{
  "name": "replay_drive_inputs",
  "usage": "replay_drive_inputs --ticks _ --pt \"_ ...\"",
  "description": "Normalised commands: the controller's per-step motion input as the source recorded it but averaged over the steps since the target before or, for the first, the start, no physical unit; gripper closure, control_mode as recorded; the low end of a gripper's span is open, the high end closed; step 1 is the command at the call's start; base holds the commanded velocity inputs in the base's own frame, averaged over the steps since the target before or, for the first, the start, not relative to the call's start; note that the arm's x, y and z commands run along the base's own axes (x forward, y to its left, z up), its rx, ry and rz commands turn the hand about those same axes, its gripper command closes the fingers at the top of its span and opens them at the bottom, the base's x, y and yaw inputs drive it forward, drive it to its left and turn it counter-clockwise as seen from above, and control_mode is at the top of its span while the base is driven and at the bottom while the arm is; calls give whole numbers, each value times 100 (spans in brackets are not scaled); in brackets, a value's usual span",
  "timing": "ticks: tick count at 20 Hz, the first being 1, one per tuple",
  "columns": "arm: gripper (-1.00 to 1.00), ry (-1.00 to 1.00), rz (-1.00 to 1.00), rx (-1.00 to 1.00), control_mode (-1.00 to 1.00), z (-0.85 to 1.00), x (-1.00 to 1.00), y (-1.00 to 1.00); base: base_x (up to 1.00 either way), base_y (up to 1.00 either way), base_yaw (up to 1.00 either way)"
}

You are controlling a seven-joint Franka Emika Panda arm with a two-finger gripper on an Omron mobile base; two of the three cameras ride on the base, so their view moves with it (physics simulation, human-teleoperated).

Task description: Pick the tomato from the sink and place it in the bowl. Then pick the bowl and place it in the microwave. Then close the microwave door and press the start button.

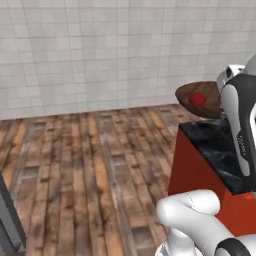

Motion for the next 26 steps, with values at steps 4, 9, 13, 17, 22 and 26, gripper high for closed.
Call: replay_drive_inputs --ticks 4,9,13,17,22,26 --pt "100 0 0 0 100 0 0 0 90 42 -19" --pt "100 0 0 0 100 0 0 0 63 71 -10" --pt "100 0 0 0 100 0 0 0 47 47 2" --pt "100 0 0 0 100 0 0 0 2 70 45" --pt "100 0 0 0 100 0 0 0 30 54 53" --pt "100 0 0 0 100 0 0 0 40 49 55"
